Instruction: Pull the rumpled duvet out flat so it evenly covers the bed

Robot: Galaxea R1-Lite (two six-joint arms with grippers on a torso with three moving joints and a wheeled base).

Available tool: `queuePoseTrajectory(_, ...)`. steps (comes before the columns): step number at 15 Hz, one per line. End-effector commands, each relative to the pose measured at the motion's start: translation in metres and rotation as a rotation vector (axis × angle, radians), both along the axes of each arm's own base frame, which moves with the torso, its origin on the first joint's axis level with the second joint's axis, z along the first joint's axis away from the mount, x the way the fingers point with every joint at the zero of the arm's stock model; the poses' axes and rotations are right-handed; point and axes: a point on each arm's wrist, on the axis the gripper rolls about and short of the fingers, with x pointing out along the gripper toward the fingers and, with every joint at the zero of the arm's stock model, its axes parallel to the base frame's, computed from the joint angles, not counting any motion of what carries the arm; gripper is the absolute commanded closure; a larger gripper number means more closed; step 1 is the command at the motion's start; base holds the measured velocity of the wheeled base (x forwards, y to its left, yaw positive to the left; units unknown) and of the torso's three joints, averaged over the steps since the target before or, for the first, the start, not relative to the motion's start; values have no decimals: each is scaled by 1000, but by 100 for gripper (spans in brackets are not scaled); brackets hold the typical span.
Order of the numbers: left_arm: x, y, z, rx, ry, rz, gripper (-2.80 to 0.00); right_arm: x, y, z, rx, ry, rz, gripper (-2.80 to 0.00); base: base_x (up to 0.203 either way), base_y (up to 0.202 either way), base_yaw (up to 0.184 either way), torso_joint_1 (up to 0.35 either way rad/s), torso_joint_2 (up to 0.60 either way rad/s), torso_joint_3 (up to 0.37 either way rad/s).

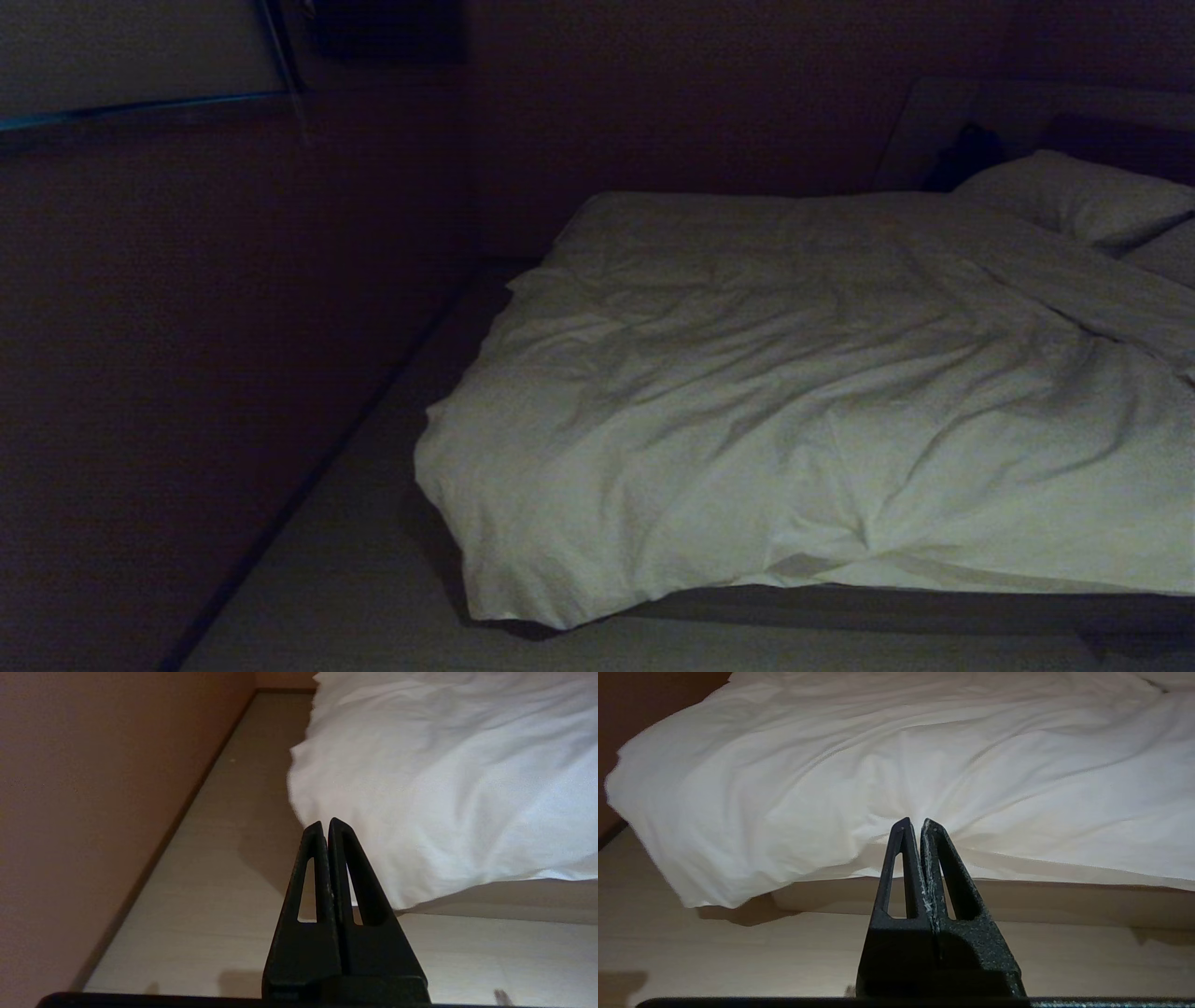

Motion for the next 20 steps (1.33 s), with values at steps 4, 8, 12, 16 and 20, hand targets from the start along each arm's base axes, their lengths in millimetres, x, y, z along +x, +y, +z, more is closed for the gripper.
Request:
queuePoseTrajectory(4,0,0,0,2,0,2,0,0,0,0,-1,0,1,0,0,199,-1,2,4,3)
queuePoseTrajectory(8,0,0,0,3,0,0,0,0,0,0,-1,0,0,0,0,196,0,3,2,3)
queuePoseTrajectory(12,0,0,0,5,2,0,0,0,0,0,-1,1,0,0,0,195,-1,4,2,1)
queuePoseTrajectory(16,0,0,0,5,2,0,0,0,0,0,-1,1,1,0,0,195,-2,3,4,3)
queuePoseTrajectory(20,0,0,0,5,2,2,0,0,0,0,-1,0,2,0,0,196,-2,2,1,2)
